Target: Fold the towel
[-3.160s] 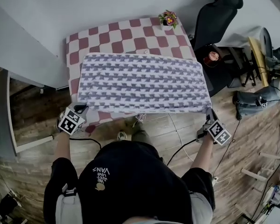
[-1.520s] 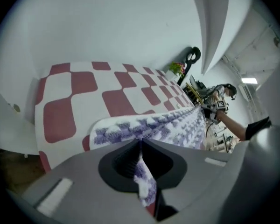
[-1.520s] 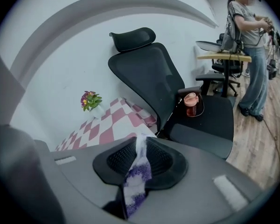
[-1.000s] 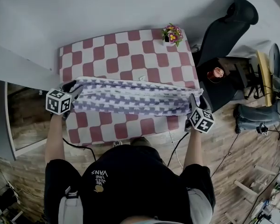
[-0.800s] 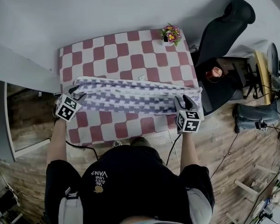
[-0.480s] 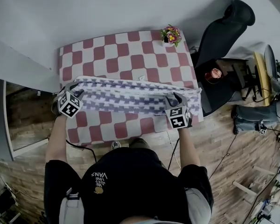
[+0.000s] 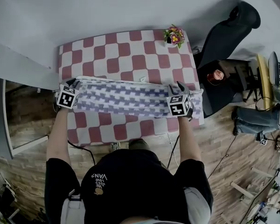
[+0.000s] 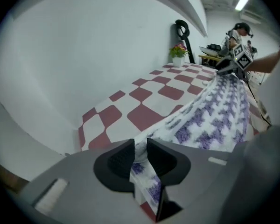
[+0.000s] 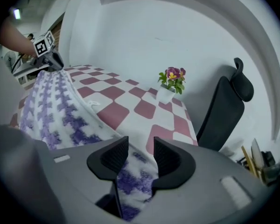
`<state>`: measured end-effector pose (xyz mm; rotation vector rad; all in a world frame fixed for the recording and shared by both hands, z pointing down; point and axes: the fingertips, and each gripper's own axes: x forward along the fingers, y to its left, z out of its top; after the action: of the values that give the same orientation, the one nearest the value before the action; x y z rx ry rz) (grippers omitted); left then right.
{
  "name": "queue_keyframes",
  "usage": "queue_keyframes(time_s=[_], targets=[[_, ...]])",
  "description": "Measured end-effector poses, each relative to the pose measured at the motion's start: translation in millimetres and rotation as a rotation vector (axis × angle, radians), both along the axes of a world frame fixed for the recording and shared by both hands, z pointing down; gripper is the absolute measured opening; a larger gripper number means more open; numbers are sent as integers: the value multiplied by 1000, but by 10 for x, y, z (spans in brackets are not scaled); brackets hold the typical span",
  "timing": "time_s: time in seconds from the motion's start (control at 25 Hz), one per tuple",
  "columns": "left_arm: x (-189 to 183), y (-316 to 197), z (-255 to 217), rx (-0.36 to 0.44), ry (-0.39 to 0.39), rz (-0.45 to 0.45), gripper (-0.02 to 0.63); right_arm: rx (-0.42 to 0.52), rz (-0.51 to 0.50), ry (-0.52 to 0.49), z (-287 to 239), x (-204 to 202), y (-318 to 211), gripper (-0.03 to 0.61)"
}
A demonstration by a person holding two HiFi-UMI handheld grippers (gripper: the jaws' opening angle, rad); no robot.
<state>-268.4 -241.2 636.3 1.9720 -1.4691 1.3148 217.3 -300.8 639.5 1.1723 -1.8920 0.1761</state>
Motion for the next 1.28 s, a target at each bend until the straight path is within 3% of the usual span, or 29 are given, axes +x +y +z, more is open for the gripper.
queue_keyframes(time_s=[0.2,0.44,0.68,0.76,0.84,1.12,1.2,1.28], targets=[[-268,-36,-34,68,73,-146,87,58,207,-99,-204,524,1,176],[-514,271,-335,181,149,-263,103,89,597,-263,-321,1661,570,176],[-253,817,-167,139,228,-293,140,53,899,-552,-97,2212,1258,183],[-161,949,-84,120,257,-308,155,33,930,-619,-13,2206,1366,193],[-93,1062,-14,102,266,-312,163,30,924,-619,35,2163,1395,195],[-10,1148,106,67,234,-293,163,31,766,-414,59,2042,1149,194],[-7,1162,140,56,227,-295,163,15,734,-389,78,2030,1136,160],[-7,1176,167,46,224,-299,163,36,723,-386,13,2062,1176,38]])
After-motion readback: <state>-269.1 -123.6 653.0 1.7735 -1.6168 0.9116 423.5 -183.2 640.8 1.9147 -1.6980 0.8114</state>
